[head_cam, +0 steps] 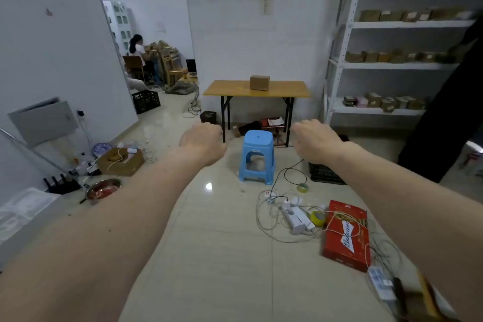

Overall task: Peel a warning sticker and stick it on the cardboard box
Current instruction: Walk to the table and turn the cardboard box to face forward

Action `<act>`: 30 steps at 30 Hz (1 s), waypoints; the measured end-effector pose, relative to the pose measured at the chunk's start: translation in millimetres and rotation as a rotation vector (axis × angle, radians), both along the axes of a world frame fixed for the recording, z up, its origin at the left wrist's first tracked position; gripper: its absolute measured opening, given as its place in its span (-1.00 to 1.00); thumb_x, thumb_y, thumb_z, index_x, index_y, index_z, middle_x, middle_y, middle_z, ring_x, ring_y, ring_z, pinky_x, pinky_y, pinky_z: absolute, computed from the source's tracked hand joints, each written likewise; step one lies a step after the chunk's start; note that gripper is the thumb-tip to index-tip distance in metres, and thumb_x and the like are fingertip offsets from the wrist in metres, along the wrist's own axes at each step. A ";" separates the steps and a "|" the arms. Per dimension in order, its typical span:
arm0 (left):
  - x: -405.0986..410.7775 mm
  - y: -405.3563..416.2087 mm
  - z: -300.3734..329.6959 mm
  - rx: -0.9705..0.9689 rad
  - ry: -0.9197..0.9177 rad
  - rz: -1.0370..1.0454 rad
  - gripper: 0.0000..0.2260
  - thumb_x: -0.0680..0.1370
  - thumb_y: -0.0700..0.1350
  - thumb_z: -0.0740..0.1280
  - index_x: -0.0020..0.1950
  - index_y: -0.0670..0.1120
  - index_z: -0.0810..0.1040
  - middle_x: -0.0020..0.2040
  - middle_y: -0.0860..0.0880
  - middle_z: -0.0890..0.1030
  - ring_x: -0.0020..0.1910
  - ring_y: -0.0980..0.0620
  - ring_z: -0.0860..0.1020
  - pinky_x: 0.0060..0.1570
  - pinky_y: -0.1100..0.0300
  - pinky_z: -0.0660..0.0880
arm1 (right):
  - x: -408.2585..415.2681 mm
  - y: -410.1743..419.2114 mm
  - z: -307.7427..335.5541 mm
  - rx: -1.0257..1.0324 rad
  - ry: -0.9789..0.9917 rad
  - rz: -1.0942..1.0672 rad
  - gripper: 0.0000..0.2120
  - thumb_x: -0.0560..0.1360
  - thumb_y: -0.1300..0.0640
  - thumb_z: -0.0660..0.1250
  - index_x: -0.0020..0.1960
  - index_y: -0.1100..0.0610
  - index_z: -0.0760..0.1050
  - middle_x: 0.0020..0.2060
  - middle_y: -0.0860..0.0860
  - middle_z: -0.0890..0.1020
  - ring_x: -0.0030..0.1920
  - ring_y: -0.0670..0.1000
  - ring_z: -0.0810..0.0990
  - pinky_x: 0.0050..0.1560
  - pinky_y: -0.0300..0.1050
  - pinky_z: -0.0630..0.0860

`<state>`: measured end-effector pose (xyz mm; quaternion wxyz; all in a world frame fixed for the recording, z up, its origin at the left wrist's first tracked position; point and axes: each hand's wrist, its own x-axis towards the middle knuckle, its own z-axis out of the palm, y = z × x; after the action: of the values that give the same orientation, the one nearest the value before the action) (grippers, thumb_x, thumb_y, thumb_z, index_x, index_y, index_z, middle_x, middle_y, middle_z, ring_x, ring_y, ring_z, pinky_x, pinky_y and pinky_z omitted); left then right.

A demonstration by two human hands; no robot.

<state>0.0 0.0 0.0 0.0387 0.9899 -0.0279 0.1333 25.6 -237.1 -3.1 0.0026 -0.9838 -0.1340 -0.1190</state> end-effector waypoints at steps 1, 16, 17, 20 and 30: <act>4.6 0.8 -0.3 0.012 0.015 0.002 -0.67 0.55 0.00 0.22 0.25 -0.10 0.51 0.22 -0.11 0.56 0.22 -0.12 0.48 0.08 0.00 0.46 | 7.1 1.7 -0.8 -0.007 0.011 -0.011 -0.76 0.54 0.15 0.15 0.18 0.19 0.41 0.12 0.14 0.53 0.13 0.16 0.47 0.12 0.10 0.43; 200.4 -16.2 -15.5 0.044 0.039 0.071 -0.67 0.56 -0.01 0.21 0.27 -0.10 0.49 0.23 -0.11 0.54 0.20 -0.12 0.49 0.05 0.04 0.45 | 214.4 -8.0 -9.0 -0.014 0.077 0.066 -0.73 0.56 0.13 0.14 0.22 0.18 0.40 0.14 0.16 0.52 0.15 0.18 0.44 0.05 0.04 0.37; 213.1 -15.6 -17.9 0.049 0.041 0.078 -0.66 0.56 0.00 0.21 0.28 -0.10 0.48 0.24 -0.11 0.53 0.21 -0.11 0.48 0.06 0.04 0.44 | 230.4 -6.3 -9.7 -0.012 0.078 0.072 -0.72 0.56 0.14 0.13 0.23 0.19 0.39 0.15 0.16 0.52 0.16 0.18 0.44 0.06 0.04 0.38; 248.1 -10.1 -26.4 0.057 0.060 0.093 -0.65 0.55 0.01 0.23 0.29 -0.10 0.46 0.25 -0.11 0.51 0.24 -0.11 0.46 0.07 0.05 0.43 | 275.6 5.9 -18.5 0.013 0.106 0.103 -0.73 0.55 0.15 0.14 0.23 0.18 0.39 0.17 0.16 0.51 0.16 0.18 0.43 0.05 0.03 0.38; 405.9 69.1 -39.0 0.055 0.101 0.076 -0.60 0.53 -0.01 0.27 0.34 -0.09 0.42 0.29 -0.13 0.49 0.28 -0.13 0.40 0.19 0.01 0.41 | 435.9 79.1 -35.6 0.044 0.177 0.112 -0.57 0.54 0.08 0.21 0.38 0.16 0.30 0.29 0.15 0.46 0.29 0.19 0.39 0.22 0.09 0.37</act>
<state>405.9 69.1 -39.0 0.0078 0.9964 0.0079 0.0838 461.5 -158.0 -38.7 0.0428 -0.9811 -0.1856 -0.0343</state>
